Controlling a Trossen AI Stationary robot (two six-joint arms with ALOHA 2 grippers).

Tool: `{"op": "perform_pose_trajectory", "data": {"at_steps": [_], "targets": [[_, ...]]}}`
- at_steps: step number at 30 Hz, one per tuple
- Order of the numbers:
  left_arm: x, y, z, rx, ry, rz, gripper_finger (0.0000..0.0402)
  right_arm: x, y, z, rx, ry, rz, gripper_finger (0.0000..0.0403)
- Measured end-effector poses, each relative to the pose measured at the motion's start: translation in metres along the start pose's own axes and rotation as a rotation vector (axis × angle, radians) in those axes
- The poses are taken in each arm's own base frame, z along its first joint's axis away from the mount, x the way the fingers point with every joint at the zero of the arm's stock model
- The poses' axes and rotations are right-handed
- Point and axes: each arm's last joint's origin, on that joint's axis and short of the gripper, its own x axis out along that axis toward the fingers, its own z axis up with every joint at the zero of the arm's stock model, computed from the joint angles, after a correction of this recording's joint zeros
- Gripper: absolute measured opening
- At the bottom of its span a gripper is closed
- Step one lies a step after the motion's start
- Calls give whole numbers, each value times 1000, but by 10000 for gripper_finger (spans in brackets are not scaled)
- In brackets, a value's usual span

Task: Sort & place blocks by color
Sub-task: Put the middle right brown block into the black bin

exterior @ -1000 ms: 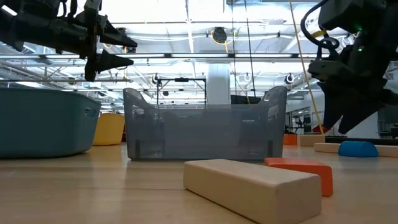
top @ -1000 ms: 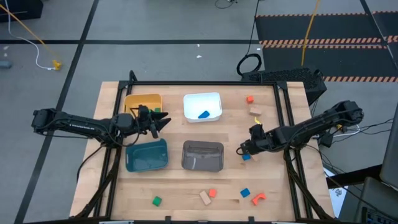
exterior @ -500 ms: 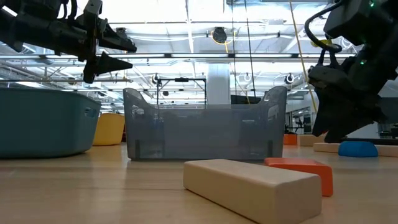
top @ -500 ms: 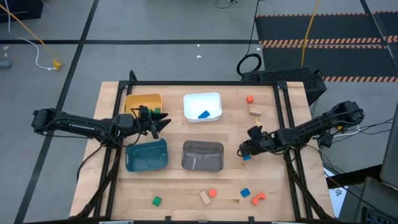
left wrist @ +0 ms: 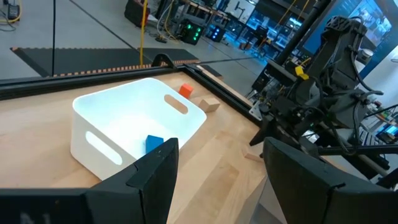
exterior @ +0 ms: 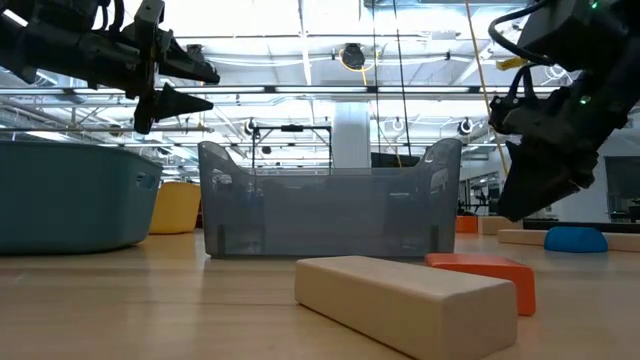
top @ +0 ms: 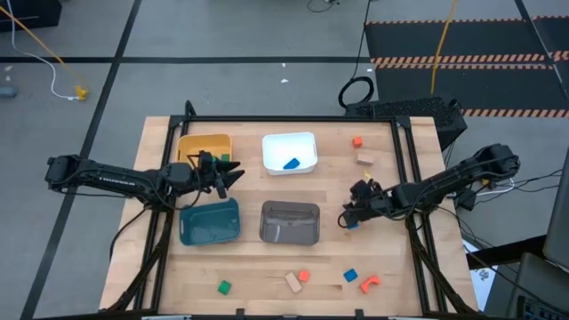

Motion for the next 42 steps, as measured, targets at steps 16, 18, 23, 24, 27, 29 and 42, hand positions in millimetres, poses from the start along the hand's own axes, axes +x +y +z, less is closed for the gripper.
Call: {"op": "perform_pose_trajectory", "data": {"at_steps": [16, 18, 23, 24, 27, 29, 42], "targets": [[0, 0, 0, -4, 0, 0, 234, 0, -7, -4, 37, 22, -78, 203], [0, 0, 0, -4, 0, 0, 235, 1, -7, -4, 34, 24, -83, 203], [0, 0, 0, 5, 3, 2, 234, 10, -8, -10, 4, 58, -138, 203], [0, 0, 0, 6, 3, 3, 235, 12, -8, -11, -2, 66, -150, 203], [0, 0, 0, 14, 4, 3, 234, 18, -7, -13, -16, 78, -170, 203], [0, 0, 0, 14, 4, 3, 234, 21, -6, -15, -27, 82, -186, 203], [0, 0, 0, 18, 4, 3, 235, 25, -8, -18, 15, 107, -212, 112]]}}
